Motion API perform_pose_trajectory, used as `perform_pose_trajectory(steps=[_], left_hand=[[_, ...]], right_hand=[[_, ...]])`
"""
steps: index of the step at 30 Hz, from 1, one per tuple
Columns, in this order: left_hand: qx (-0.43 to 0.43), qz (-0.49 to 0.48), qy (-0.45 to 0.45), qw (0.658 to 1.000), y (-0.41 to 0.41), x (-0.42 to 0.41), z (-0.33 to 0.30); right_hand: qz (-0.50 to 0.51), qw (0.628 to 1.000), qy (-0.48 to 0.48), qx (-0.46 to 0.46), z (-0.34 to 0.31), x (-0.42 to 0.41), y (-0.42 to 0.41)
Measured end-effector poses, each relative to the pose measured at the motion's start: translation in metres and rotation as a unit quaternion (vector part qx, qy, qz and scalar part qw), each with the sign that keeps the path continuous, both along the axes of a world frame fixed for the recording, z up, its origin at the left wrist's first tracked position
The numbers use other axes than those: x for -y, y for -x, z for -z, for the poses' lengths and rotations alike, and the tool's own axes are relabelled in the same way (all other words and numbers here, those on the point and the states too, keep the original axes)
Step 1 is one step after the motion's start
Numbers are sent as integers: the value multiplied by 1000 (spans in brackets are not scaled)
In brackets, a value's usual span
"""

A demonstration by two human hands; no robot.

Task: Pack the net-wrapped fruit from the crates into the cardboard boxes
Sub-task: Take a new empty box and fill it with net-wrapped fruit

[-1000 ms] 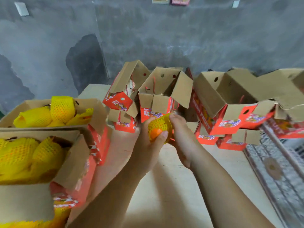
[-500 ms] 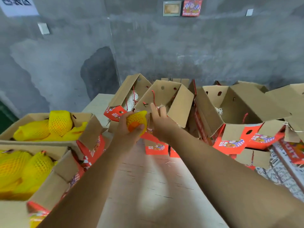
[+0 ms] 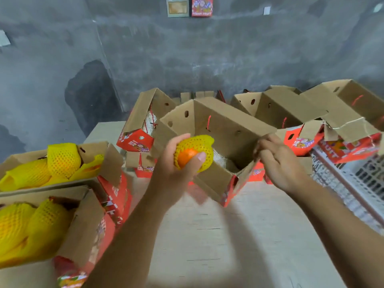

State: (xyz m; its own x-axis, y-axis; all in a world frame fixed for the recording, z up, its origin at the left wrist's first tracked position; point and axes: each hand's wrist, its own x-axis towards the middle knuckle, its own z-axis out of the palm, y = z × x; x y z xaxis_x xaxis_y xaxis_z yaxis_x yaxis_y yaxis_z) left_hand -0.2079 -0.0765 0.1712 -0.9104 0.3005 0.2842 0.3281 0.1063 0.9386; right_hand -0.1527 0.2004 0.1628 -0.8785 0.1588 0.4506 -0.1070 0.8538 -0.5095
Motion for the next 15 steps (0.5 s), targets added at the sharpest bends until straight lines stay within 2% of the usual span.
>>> perform_pose_trajectory(steps=[3,6,8,9,11,15], left_hand=[[30,48,2,998,-16,-9,15],[101,74,1,992,-27,-19,50],[166,80,4,983,-37,-26,76],[189,78,10,979,-42,-30,89],[224,77,26,971,-50,-37,114],[282,110,-7,953,-63,-55,140]], right_hand=[[37,998,15,51,25,-13,-40],[45,971,-1,234,70,-20,-60],[66,933,66,348,105,-22,-72],[68,922,66,376,121,-21,-79],[78,919,16,386,140,-17,-93],[135,956,115,234,141,8,-100]])
